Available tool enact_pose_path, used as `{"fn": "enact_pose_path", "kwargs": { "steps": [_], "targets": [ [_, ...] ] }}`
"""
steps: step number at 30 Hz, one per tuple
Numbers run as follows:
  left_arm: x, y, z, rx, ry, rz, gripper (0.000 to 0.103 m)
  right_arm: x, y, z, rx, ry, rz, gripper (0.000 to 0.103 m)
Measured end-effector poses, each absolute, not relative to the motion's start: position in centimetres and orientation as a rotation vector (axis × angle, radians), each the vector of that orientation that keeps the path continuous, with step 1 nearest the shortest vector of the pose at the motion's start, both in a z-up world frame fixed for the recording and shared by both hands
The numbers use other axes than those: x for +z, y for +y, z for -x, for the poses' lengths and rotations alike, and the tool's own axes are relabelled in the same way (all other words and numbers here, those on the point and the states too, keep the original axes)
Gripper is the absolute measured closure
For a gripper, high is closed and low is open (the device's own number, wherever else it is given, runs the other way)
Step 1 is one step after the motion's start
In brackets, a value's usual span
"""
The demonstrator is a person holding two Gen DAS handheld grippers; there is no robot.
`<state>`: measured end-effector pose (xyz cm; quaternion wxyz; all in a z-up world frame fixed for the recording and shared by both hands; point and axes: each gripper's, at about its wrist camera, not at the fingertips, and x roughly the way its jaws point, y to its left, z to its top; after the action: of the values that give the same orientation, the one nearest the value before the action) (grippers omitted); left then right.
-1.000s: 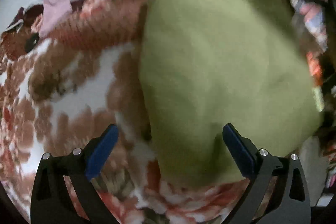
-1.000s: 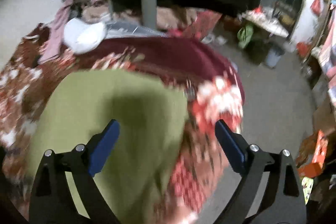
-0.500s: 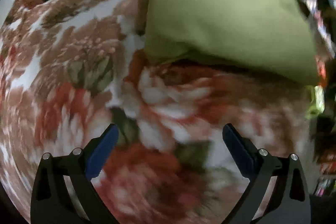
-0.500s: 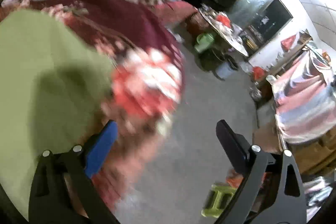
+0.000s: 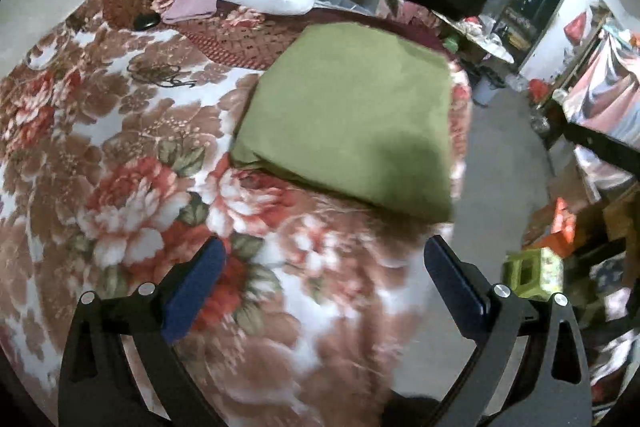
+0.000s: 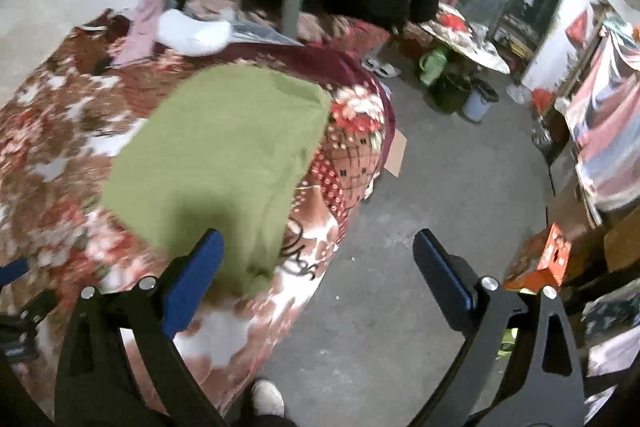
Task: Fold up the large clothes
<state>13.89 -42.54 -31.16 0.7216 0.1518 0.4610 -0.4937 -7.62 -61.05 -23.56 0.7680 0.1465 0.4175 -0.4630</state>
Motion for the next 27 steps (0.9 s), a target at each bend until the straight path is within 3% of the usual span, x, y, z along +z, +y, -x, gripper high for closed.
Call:
{"fn": "enact_pose_path", "kwargs": {
  "steps": [12, 17, 27],
  "targets": [
    [-16.3, -40.4, -8.7, -1.058, 0.9, -0.319, 0.006, -8.3, -53.6, 10.4, -0.768, 0.861, -0.307, 0.005],
    [-13.3, -40.9, -6.6, -1.038, 0.808, -0.348, 0.006, -7.1, -53.3, 11.5, -0.708, 0.843, -0.276, 0.005],
    [-11.4, -42.0, -5.5, -1.008, 0.827, -0.376, 0.006, -5.4, -54.3, 13.2, -0.678, 0.802, -0.352, 0.005]
  ]
}}
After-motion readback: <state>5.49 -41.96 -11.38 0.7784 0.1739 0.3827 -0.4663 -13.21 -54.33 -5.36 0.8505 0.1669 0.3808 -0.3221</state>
